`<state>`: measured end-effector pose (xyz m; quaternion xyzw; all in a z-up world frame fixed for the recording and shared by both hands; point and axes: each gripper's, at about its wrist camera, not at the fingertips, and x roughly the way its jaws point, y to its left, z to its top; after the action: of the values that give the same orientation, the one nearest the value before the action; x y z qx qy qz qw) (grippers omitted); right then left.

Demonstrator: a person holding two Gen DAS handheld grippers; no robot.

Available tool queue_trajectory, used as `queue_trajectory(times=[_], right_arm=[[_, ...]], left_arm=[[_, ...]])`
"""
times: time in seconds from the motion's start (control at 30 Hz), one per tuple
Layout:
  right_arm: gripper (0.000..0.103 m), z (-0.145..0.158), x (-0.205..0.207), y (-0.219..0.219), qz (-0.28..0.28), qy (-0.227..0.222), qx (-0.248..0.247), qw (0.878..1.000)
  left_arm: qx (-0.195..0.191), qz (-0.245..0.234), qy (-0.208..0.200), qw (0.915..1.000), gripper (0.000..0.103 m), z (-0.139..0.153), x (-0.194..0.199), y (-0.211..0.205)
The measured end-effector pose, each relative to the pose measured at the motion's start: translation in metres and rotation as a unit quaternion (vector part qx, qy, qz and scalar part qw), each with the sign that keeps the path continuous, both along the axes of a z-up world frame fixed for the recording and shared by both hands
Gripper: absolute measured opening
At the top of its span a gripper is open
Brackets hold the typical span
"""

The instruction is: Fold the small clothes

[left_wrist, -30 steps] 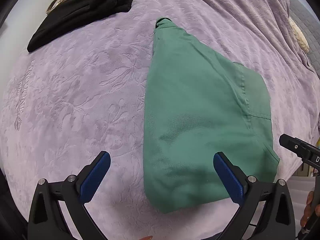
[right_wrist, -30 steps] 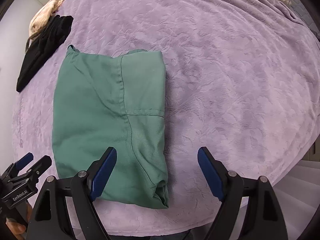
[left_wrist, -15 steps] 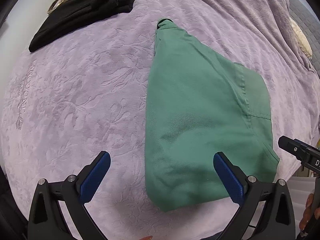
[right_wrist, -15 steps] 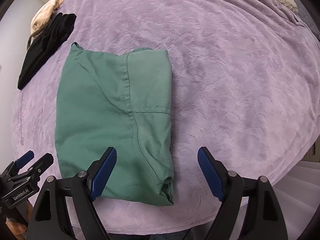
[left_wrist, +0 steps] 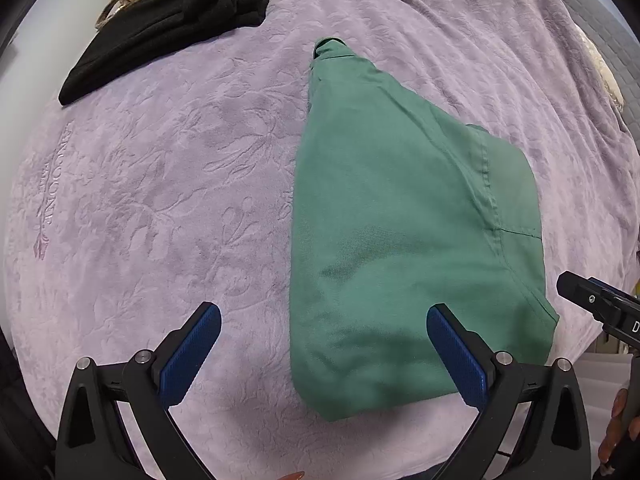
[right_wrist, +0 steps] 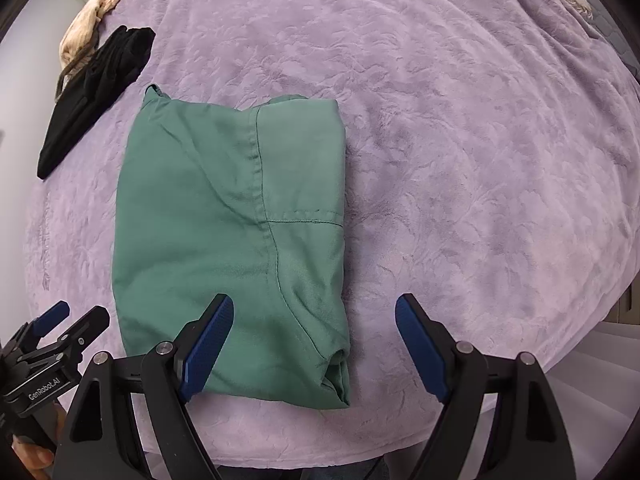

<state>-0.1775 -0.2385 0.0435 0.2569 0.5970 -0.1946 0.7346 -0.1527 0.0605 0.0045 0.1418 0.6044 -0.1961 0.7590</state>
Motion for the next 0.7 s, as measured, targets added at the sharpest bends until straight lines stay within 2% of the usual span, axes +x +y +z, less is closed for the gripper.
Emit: queue_trajectory(times=[0.43,0.7], right_arm=[[0.085,-0.0004,-0.0007,0.0035,0.002,0.001,0.001,1.000],[0.085,-0.0040,0.0020,-0.0007,0.007,0.005,0.004,1.000]], left_arm=[[0.003,0.002,-0.003,1.0000,0.103,0.0003,-0.0004,0.0014],[-0.005,0.018,-0.023,0.9996,0.103,0.0055,0.0026,0.0048]])
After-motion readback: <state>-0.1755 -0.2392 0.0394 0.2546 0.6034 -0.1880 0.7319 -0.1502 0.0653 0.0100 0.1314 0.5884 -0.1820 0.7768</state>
